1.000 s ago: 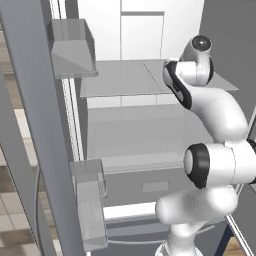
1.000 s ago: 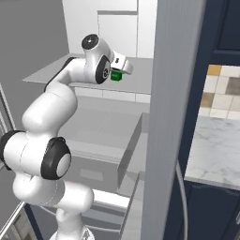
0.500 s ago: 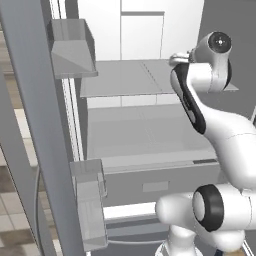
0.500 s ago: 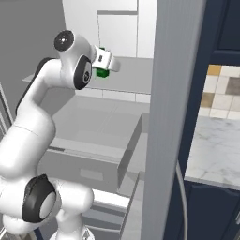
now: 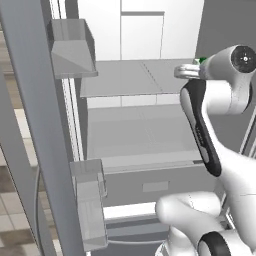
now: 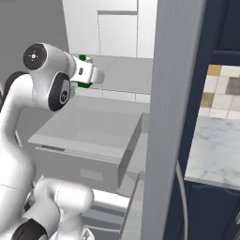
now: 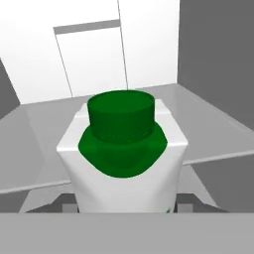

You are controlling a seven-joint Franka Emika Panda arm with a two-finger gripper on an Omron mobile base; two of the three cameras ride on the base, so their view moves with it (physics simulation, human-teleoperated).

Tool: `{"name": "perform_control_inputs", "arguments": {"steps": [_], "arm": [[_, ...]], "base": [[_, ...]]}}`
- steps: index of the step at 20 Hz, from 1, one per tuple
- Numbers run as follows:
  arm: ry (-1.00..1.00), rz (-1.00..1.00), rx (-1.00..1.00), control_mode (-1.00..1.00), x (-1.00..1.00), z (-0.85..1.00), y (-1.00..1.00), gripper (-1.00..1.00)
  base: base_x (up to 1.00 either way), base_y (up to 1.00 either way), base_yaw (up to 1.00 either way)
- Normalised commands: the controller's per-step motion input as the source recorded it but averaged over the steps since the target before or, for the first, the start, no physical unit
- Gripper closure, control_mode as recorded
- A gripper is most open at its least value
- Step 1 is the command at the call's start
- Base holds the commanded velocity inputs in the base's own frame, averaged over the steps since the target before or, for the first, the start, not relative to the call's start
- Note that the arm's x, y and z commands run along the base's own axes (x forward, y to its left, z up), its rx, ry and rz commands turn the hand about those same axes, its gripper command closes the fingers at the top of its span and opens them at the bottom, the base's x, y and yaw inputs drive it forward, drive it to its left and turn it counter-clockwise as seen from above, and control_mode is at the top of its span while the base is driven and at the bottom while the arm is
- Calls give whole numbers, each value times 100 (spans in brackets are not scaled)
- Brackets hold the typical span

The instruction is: Take a sugar cube from the saucer and place it inside the coffee. Then, grab milk from the fridge and place it next to the coffee on the counter to sweeten the coffee.

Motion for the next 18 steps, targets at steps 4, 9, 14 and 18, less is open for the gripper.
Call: {"name": "perform_control_inputs", "arguments": {"steps": [4,9,14,18], "arm": [[13,7,0,-100,-100,-11,19,100],[4,1,0,100,-20,-6,5,100],[0,0,0,100,0,0,0,100],[0,0,0,100,0,0,0,100]], "base": [[0,0,0],[-80,17,4],[-100,26,2],[-100,19,-10]]}}
